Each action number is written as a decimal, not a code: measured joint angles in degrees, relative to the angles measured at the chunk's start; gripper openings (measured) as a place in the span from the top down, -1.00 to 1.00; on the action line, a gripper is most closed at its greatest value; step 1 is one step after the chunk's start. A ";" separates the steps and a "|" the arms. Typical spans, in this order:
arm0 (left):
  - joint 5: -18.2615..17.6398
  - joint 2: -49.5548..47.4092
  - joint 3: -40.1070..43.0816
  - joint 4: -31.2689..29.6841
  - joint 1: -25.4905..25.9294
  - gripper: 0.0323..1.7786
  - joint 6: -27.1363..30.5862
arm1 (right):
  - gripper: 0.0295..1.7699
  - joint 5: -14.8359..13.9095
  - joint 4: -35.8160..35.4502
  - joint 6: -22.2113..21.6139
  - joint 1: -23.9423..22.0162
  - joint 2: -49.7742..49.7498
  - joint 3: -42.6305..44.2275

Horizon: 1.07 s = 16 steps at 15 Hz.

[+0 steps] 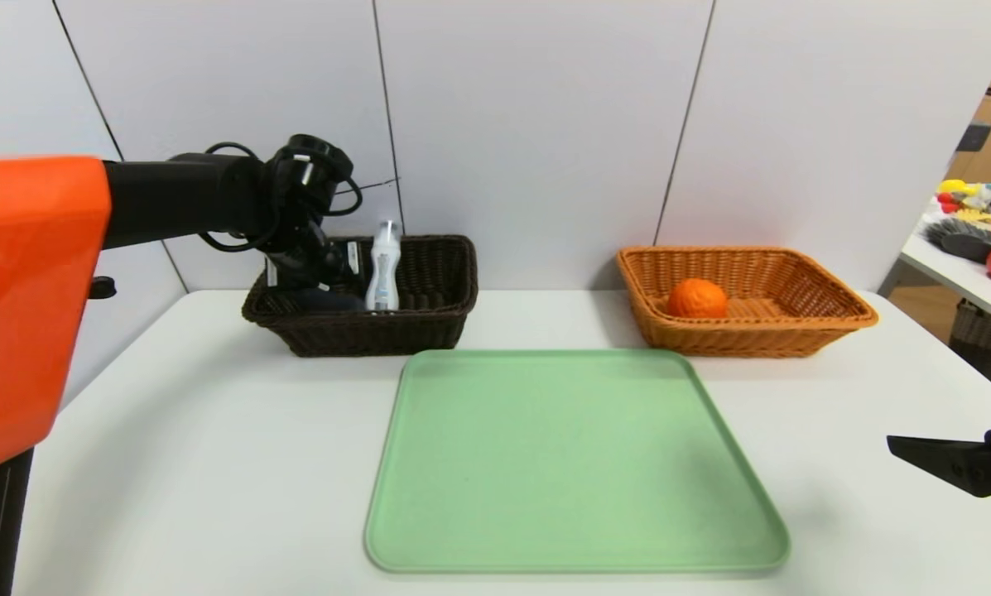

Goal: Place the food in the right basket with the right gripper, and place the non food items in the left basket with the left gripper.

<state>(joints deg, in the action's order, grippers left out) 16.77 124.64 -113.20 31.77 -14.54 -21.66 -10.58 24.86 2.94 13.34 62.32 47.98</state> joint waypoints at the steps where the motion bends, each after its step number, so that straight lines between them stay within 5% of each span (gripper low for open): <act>1: -0.02 -1.16 0.00 0.12 -0.17 -0.61 0.02 | -0.92 0.02 -0.06 0.04 0.00 0.00 -0.13; 5: -0.11 -7.98 0.00 2.99 -2.49 -0.73 0.20 | -0.92 0.00 -0.11 0.00 0.00 0.00 -0.33; 10: -1.73 -19.35 3.33 15.99 -5.29 -0.82 -0.99 | -0.92 -0.28 -2.32 -0.13 -0.15 -0.39 -0.17; 16: -1.68 -38.30 19.24 15.14 -7.28 -0.87 -0.72 | -0.92 -0.90 -1.57 -0.20 -3.30 -3.85 -0.33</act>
<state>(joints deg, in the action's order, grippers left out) 15.09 86.33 -93.97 46.91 -21.82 -22.38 -11.48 23.28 2.74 10.03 58.47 47.65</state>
